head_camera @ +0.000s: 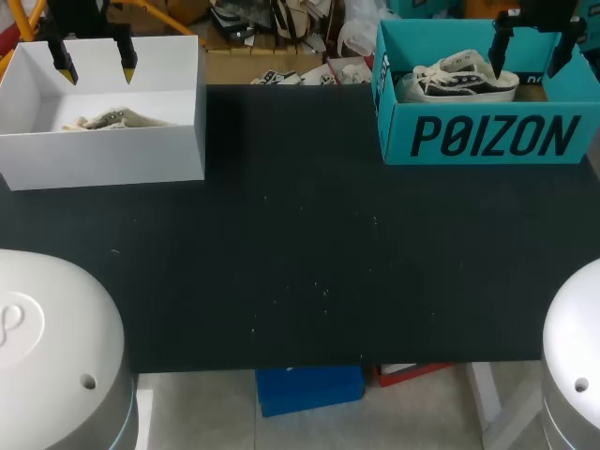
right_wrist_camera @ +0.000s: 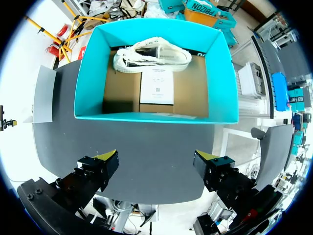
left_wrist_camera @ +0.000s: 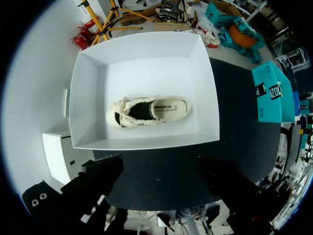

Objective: Take the shoe out of the shoebox, open the shoe tongue, remove and reinsert the insole, then place the shoe into the shoebox

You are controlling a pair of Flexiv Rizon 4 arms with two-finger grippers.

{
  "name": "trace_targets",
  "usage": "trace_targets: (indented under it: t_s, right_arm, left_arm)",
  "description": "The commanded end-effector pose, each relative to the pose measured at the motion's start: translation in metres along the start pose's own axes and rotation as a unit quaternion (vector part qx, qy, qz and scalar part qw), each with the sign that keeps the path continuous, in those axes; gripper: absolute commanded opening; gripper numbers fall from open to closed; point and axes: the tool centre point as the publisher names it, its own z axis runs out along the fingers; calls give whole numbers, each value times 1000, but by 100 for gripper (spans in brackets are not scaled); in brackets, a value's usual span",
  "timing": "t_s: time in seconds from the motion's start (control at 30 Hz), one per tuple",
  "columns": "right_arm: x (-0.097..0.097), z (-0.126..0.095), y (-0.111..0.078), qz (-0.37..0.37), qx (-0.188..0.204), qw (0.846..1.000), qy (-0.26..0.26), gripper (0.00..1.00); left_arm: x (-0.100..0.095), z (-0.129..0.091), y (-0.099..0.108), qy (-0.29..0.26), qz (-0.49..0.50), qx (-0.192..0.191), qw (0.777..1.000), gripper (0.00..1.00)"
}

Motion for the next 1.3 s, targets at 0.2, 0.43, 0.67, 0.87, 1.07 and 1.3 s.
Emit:
trace_targets:
  t_s: [0.2,0.43,0.67,0.87,1.07,1.3]
  right_arm:
    - [0,0,0,0,0,1000,0,100]
    - [-3,-7,6,-201,-60,977,-43,100]
    - [-1,-16,0,-453,-116,882,-56,100]
    - [-1,-16,0,-453,-116,882,-56,100]
    - [0,-12,8,-499,-119,856,-64,100]
    - [3,-9,45,-609,-75,785,-81,100]
  left_arm:
    - [0,0,0,0,0,0,1000,100]
    - [0,0,0,0,0,0,1000,100]
    - [0,0,0,0,0,0,1000,100]
    - [0,0,0,0,0,0,1000,100]
    - [0,0,0,0,0,0,1000,100]
    - [0,0,0,0,0,0,1000,100]
